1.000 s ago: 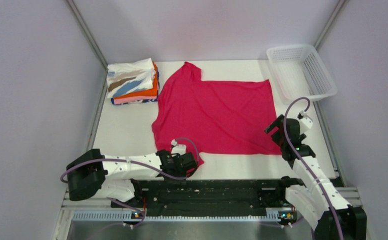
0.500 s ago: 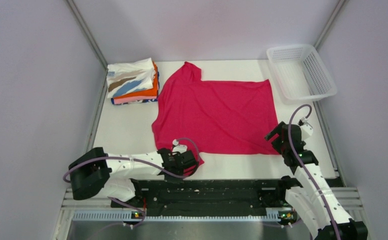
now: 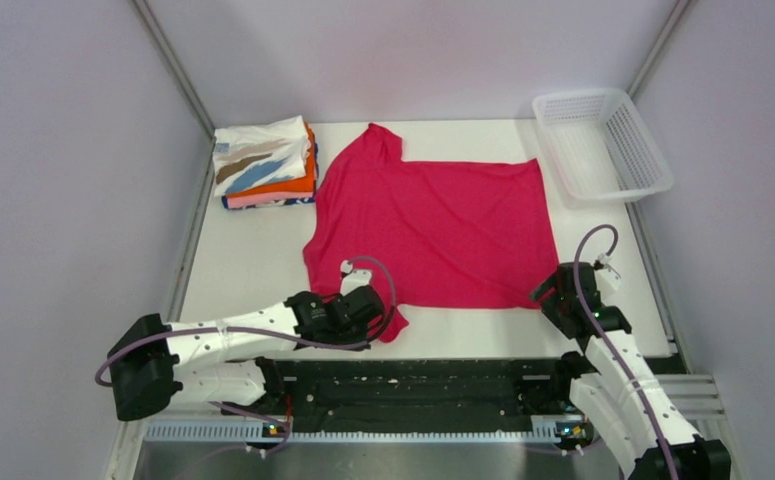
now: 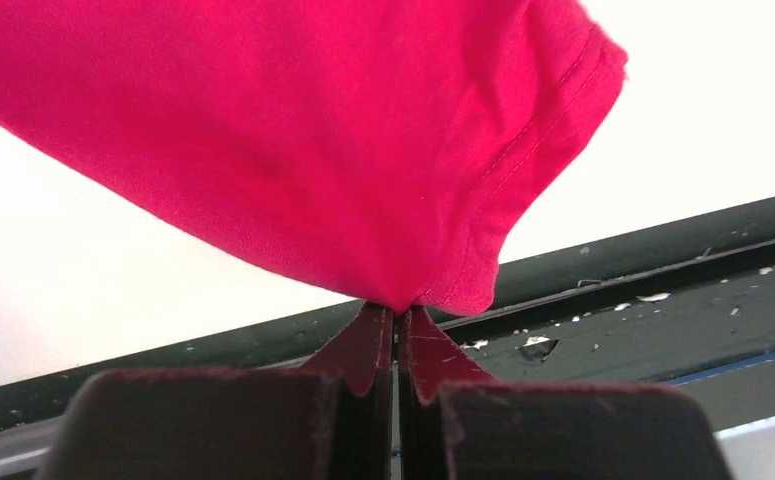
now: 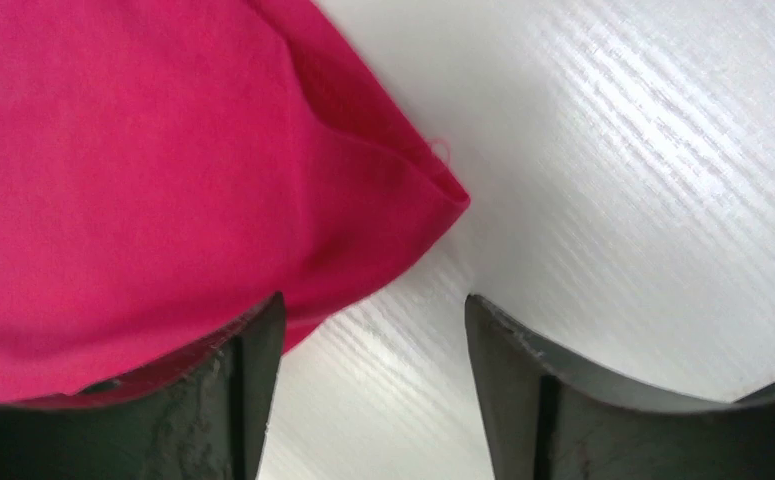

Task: Fold and stack the t-shirts
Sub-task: Grab the side of the flattened tshirt closest away from the robot with both arms, then fold the flattened tshirt in 1/3 of the way

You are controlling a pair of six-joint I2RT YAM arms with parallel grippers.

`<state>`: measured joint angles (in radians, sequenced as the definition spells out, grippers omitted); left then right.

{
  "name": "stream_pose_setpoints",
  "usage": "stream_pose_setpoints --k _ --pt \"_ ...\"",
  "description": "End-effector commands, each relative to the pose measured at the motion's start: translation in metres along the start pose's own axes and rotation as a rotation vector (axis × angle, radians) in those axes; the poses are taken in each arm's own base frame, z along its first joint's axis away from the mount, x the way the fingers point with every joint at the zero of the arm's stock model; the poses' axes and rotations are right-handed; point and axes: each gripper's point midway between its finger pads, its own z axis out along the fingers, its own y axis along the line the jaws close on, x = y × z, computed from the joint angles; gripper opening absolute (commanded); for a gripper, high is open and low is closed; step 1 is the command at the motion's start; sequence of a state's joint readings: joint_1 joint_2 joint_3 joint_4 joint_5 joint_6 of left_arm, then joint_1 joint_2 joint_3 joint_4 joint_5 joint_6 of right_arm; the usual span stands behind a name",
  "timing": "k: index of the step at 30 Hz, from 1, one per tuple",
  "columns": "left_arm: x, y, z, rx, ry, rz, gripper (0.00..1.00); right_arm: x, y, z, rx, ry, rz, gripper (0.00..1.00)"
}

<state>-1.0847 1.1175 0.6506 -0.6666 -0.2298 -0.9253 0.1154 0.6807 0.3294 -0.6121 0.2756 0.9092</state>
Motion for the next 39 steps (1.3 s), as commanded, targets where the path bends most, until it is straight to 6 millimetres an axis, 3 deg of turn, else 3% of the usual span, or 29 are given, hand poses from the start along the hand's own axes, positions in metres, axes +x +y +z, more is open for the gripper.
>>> stream_pose_setpoints --k 1,9,11,13,15,21,27,39 --pt "-0.030 -0.008 -0.007 0.069 -0.098 -0.047 0.00 -0.007 -0.001 0.010 0.011 -0.064 0.063 0.63" --pt "-0.053 -0.004 -0.012 0.082 -0.161 -0.091 0.00 -0.007 0.004 0.026 0.008 -0.076 0.091 0.42" --pt "-0.061 -0.002 -0.014 0.084 -0.180 -0.099 0.00 -0.006 0.004 0.028 0.012 -0.072 0.087 0.30" --pt "-0.070 -0.002 -0.018 0.090 -0.203 -0.108 0.00 -0.007 0.007 0.028 0.001 -0.071 0.077 0.11" --pt "-0.079 -0.003 -0.021 0.107 -0.227 -0.112 0.00 -0.011 0.012 0.026 -0.014 -0.077 0.067 0.03" --pt "-0.114 -0.001 -0.029 0.116 -0.303 -0.123 0.00 -0.024 0.035 0.017 -0.071 -0.066 0.007 0.00" --pt "-0.164 -0.003 -0.039 0.146 -0.394 -0.154 0.00 -0.039 0.055 0.014 -0.079 -0.059 -0.053 0.00" --pt "-0.237 0.029 -0.021 0.066 -0.428 -0.202 0.00 -0.084 0.096 0.019 -0.058 -0.114 -0.099 0.00"
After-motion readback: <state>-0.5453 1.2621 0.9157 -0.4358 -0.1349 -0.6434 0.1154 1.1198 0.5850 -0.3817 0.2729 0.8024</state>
